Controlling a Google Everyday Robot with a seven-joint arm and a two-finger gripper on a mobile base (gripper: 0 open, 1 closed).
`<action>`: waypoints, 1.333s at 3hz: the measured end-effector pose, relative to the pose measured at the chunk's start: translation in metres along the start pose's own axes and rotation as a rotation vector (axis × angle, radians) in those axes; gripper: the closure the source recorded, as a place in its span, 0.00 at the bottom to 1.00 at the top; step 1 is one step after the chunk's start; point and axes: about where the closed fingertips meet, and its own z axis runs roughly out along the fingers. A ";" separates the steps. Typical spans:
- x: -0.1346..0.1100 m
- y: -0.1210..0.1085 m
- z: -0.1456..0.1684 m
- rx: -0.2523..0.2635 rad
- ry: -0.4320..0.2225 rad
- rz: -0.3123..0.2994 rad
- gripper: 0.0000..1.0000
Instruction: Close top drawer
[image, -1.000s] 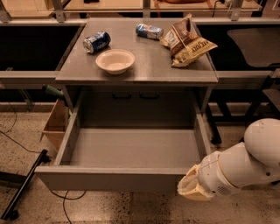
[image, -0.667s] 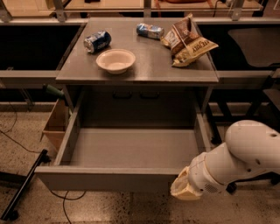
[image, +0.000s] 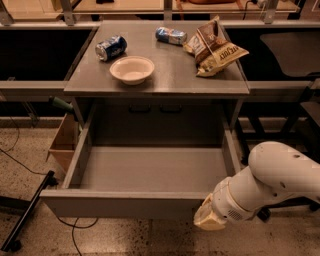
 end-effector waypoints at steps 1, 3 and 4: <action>-0.002 -0.013 -0.001 0.024 0.013 0.016 0.82; -0.024 -0.045 -0.004 0.062 0.020 0.006 0.35; -0.024 -0.045 -0.004 0.062 0.020 0.006 0.12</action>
Offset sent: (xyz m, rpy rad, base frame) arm 0.0734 -0.0007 0.0138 -0.0621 -0.0728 -0.0611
